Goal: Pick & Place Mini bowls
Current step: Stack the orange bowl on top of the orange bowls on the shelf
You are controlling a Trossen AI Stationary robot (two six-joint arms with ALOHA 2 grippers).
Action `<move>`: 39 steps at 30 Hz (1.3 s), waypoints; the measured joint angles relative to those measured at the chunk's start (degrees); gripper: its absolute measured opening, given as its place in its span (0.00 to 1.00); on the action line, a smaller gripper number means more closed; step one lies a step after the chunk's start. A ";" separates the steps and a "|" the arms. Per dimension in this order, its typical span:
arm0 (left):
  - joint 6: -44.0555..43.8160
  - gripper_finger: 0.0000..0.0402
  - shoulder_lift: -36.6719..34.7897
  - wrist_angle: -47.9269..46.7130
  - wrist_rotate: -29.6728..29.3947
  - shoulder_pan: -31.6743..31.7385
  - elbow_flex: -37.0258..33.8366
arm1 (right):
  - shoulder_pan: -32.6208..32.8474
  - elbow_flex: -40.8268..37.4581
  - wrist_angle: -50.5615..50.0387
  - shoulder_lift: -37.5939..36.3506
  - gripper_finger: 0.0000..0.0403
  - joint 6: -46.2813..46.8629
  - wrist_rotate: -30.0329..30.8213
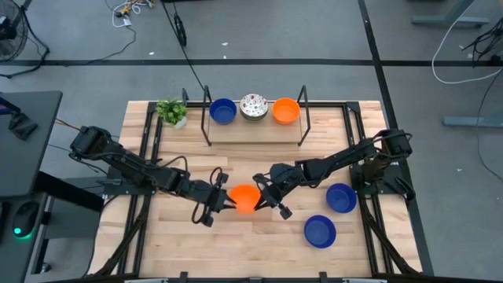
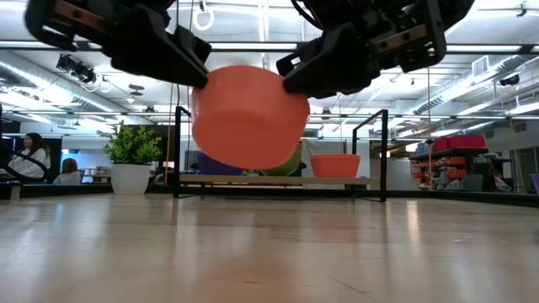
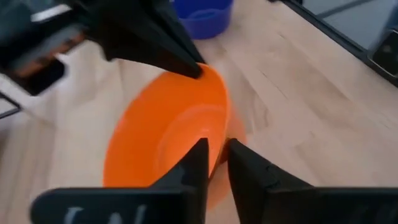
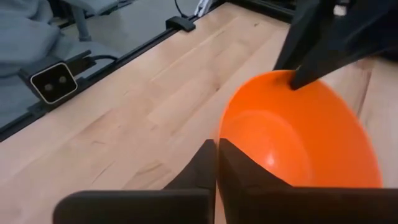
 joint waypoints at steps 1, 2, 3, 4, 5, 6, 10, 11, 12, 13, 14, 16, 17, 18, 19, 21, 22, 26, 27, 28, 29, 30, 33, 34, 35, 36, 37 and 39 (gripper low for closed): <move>-0.10 0.17 0.00 0.24 -0.51 0.06 0.00 | 0.08 0.00 -0.40 -0.01 0.01 0.01 0.28; -0.56 0.21 -0.02 0.34 -1.24 0.10 0.00 | 0.19 0.01 -1.08 -0.01 0.01 0.00 1.13; -1.70 0.24 -0.04 0.55 -2.18 0.12 0.00 | 0.37 0.01 -1.83 -0.01 0.01 0.03 3.03; -3.11 0.28 -0.09 0.82 -3.20 0.16 0.09 | 0.63 0.03 -2.95 -0.01 0.01 0.17 5.43; -4.44 0.32 -0.24 0.64 -4.32 0.17 0.15 | 0.94 0.03 -4.44 -0.01 0.01 0.15 7.81; -5.44 0.36 -0.33 0.08 -5.38 0.19 0.17 | 1.24 0.03 -5.78 -0.07 0.01 0.16 10.40; -7.74 0.49 -0.28 -3.97 -7.31 0.13 0.15 | 2.33 0.03 -11.10 -1.72 0.00 0.11 17.45; -8.95 0.50 -0.28 -5.33 -7.93 0.10 0.15 | 2.52 0.03 -12.64 -2.44 0.00 0.13 18.99; -10.54 0.52 -0.27 -6.86 -8.61 0.10 0.15 | 2.66 0.03 -14.63 -3.28 0.00 0.18 20.68; -12.41 0.53 -0.24 -8.15 -9.14 0.10 0.13 | 2.77 0.03 -16.72 -4.20 0.00 0.42 22.68; -14.21 0.53 -0.22 -9.01 -9.40 0.10 0.11 | 2.84 0.03 -18.88 -5.39 0.00 0.71 24.98; -18.13 0.53 -0.11 -10.12 -9.64 -0.32 0.11 | 2.93 0.03 -23.38 -8.09 0.00 1.64 30.43; -19.49 0.53 -0.09 -10.41 -9.74 -0.70 0.11 | 2.91 0.04 -25.36 -9.45 0.00 2.40 33.72; -20.52 0.53 0.18 -10.29 -10.12 -1.22 0.11 | 2.75 0.05 -27.62 -10.86 0.00 3.12 37.25; -21.15 0.52 0.58 -9.84 -11.00 -1.80 0.11 | 2.41 0.05 -29.77 -12.21 0.00 3.93 40.61; -21.81 0.51 1.42 -9.04 -14.26 -3.25 0.11 | 0.98 0.05 -32.06 -14.65 0.00 5.40 45.93; -21.82 0.50 2.06 -7.84 -16.19 -3.89 0.09 | -0.21 0.05 -32.75 -15.83 0.00 5.78 47.80; -20.38 0.48 5.28 -3.05 -22.14 -5.83 0.04 | -7.61 0.08 -29.59 -18.17 0.00 3.61 49.54; -19.49 0.47 6.08 -1.41 -22.54 -5.95 0.10 | -10.26 0.08 -28.90 -18.41 0.00 2.76 48.43; -19.22 0.47 6.61 -1.14 -22.88 -6.04 0.11 | -13.09 0.08 -28.02 -18.46 0.00 2.02 47.03; -19.04 0.46 7.21 -0.64 -23.03 -6.04 0.09 | -15.93 0.08 -27.38 -18.46 0.00 1.62 45.11; -18.85 0.46 7.89 0.20 -23.03 -6.00 0.09 | -18.72 0.08 -27.32 -18.44 0.00 1.07 43.18; -18.53 0.45 9.07 0.25 -23.73 -5.68 0.09 | -25.29 0.08 -25.89 -18.16 0.00 -1.12 41.38; -18.55 0.45 9.38 0.39 -23.89 -5.44 0.09 | -26.88 0.08 -25.19 -18.11 0.00 -1.80 40.96; -18.53 0.45 9.71 0.51 -23.85 -5.19 0.09 | -28.29 0.08 -24.34 -18.11 0.00 -2.51 40.50; -18.54 0.45 9.79 0.09 -23.83 -5.05 0.06 | -29.64 0.08 -23.12 -18.11 0.00 -2.98 39.35; -18.53 0.45 9.79 0.00 -23.85 -4.97 0.02 | -30.93 0.09 -22.31 -18.11 0.00 -3.10 37.25; -18.53 0.45 9.77 0.29 -23.85 -4.67 0.04 | -33.19 0.10 -22.06 -17.97 0.00 -3.30 32.91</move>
